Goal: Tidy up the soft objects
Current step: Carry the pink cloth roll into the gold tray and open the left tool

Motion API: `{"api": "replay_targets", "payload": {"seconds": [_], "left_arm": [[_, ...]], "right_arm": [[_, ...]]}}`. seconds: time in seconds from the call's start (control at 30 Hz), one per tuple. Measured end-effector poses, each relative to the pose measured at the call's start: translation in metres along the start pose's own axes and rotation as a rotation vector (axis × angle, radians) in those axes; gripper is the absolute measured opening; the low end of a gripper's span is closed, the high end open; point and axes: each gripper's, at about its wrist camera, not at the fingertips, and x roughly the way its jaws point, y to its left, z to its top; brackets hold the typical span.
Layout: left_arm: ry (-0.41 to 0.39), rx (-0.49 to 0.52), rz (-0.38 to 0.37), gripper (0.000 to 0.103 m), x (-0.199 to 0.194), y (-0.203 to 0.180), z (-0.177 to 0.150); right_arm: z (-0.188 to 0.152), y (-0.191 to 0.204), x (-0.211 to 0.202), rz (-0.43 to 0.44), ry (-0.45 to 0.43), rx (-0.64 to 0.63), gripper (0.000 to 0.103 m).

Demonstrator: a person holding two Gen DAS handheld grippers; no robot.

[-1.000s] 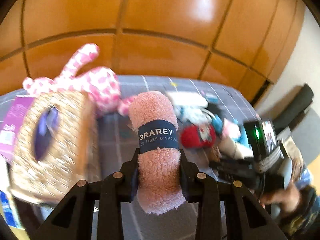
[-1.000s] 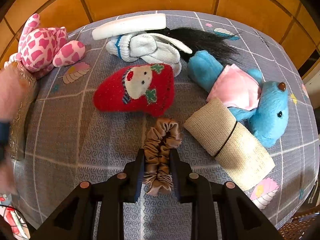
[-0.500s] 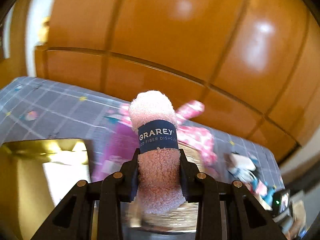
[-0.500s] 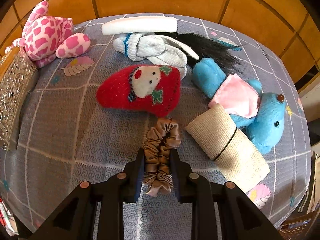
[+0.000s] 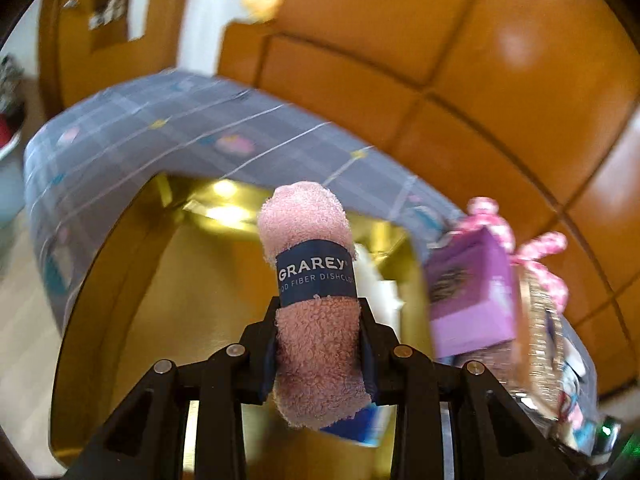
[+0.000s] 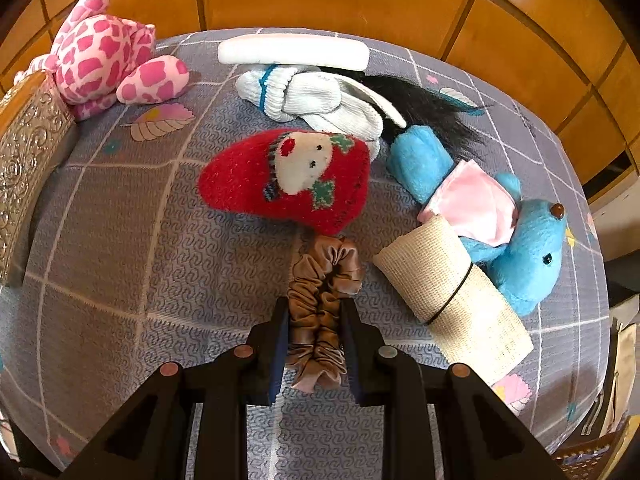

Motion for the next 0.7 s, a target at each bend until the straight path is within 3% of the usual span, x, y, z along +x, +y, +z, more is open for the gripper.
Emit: {"api": "replay_targets", "payload": {"seconds": [0.17,0.4,0.7], "left_arm": [[0.039,-0.047,0.027,0.034,0.02,0.017,0.003],[0.083,-0.045,0.045,0.04,0.054,0.012,0.008],[0.001,0.028,0.09,0.059,0.035,0.0,0.002]], "right_arm": [[-0.002,0.003,0.0,-0.01,-0.007,-0.005,0.024],[-0.003,0.005,-0.001,-0.018,-0.013,-0.009,0.024],[-0.005,0.007,-0.001,-0.028,-0.018,-0.016,0.024]]}}
